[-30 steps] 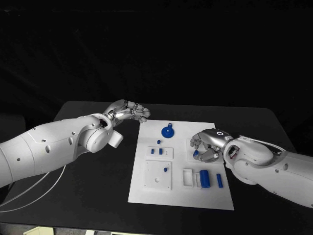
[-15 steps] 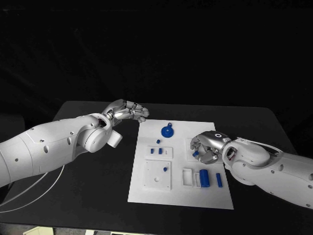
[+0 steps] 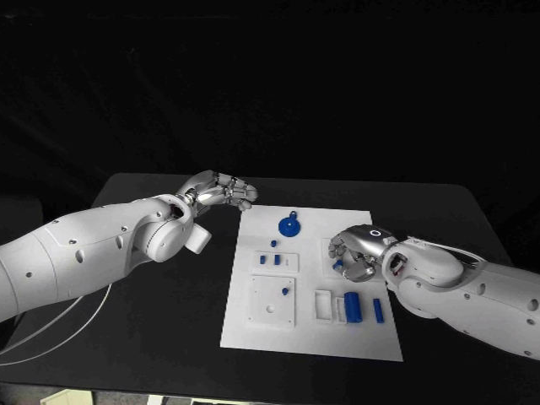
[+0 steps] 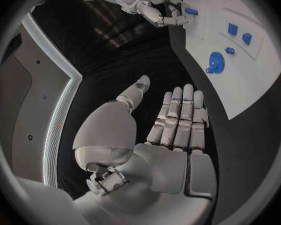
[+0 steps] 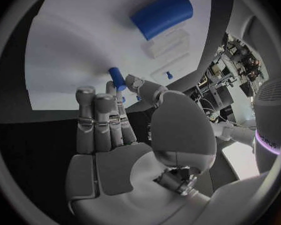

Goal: Assemble the parts on the task board

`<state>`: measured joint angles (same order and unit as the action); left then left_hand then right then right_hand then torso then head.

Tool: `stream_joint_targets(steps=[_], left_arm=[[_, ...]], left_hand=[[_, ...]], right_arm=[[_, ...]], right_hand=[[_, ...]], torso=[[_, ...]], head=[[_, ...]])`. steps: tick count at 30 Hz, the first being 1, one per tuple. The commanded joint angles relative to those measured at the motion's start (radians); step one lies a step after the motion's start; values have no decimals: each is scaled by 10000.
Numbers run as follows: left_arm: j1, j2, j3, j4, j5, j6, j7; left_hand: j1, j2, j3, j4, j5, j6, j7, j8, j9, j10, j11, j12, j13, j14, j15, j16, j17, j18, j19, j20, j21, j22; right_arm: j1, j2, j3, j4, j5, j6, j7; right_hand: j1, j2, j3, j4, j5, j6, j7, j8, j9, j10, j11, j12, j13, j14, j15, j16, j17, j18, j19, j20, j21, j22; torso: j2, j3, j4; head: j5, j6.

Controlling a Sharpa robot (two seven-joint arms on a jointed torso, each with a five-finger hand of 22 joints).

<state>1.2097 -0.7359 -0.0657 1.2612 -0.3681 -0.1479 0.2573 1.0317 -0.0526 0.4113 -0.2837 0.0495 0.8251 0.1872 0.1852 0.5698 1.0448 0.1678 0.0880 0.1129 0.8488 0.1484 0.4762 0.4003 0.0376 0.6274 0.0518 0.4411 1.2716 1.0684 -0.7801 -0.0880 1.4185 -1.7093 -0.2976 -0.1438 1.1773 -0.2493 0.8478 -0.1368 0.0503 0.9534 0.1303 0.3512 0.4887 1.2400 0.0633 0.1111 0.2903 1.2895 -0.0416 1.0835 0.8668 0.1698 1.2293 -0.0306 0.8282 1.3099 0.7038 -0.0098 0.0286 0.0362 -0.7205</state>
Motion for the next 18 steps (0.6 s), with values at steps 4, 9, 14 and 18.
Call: stream_joint_targets(steps=[4, 9, 14, 18], left_arm=[[6, 3, 5, 24, 35, 146, 91], [6, -4, 5, 38, 35, 161, 80], [6, -4, 5, 41, 35, 169, 78], [6, -13, 4, 45, 35, 171, 74]], left_hand=[[-31, 57, -7, 35, 25, -57, 45, 57, -19, 48, 41, 36, -16, 74, 17, -72, 18, 179, 77, -21, -71, 12], [-41, 56, -10, 38, 25, -64, 48, 55, -22, 44, 43, 35, -21, 73, 19, -79, 22, 178, 77, -20, -75, 15], [-51, 58, -12, 42, 25, -70, 50, 54, -25, 41, 45, 35, -26, 72, 20, -85, 27, 177, 78, -19, -80, 18], [-57, 62, -13, 44, 25, -72, 51, 54, -26, 40, 45, 35, -28, 73, 20, -89, 30, 177, 78, -19, -82, 20]], right_arm=[[-32, 7, -19, -33, -267, 51, -120], [-32, 8, -20, -42, -319, 81, -212], [-32, 20, -22, -57, -320, 84, -240], [-32, 43, -26, -90, -320, 141, -239]], right_hand=[[163, 107, 224, -145, -16, 219, -8, 43, -5, 149, -38, 39, 41, -25, -117, 53, -38, 920, 19, -22, 31, 127], [164, -95, 285, -231, -17, 107, 47, -40, -50, 33, 7, -48, 13, -31, -74, 47, -58, 920, 4, -14, 27, 122], [80, -324, 283, -218, -17, 19, 98, -102, -87, -62, 57, -122, -13, -57, -26, 39, -75, 920, -13, 2, 20, 117], [-71, -444, 170, -231, -19, -39, 128, -139, -110, -216, 114, -223, -54, -108, 30, 24, -91, 920, -72, 18, -3, 115]], torso=[[-6, -4, -3], [-5, -4, -4], [-7, -8, 0], [-4, -8, 3]], head=[[-15, -19], [-17, -25], [-19, -26], [-25, -40]])
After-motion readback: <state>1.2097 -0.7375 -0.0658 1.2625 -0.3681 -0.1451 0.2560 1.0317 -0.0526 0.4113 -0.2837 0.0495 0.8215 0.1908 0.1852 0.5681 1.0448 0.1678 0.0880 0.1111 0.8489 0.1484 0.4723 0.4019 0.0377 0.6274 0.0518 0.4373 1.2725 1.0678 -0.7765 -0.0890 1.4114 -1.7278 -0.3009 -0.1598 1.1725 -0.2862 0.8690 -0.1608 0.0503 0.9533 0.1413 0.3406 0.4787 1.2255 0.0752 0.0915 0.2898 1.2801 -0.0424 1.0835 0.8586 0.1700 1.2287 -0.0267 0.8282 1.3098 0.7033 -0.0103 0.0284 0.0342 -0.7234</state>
